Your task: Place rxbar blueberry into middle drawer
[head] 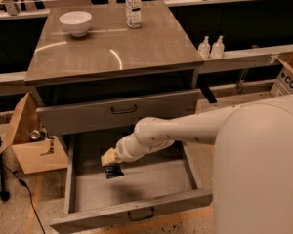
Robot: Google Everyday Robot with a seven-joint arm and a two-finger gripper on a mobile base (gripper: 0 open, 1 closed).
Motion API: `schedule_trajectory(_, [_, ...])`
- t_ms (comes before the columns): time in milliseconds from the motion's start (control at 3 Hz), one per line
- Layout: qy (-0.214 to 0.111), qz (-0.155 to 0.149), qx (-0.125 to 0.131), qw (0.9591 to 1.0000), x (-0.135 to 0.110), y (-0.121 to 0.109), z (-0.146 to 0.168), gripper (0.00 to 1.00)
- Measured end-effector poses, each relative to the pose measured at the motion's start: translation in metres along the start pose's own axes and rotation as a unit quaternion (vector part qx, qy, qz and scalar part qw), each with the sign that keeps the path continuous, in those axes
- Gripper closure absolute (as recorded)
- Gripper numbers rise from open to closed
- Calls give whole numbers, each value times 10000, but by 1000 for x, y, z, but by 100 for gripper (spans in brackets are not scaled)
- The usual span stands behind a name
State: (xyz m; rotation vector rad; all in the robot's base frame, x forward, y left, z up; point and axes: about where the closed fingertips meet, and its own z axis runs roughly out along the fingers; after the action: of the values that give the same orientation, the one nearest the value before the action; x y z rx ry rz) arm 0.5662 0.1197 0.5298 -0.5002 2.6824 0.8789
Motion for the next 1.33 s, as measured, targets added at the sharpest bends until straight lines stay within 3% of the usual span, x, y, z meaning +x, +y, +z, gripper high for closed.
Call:
schedule_trajectory(333, [212,93,295,9993,9,-18,29,83])
schedule_trajectory(667, [434,323,494,9973,16,-28,52,59])
schedule_trajectory(1000, [613,590,676,9941,24,-31,57,38])
schedule_trajectory(1333, [652,876,949,9895,30,-38,42,13])
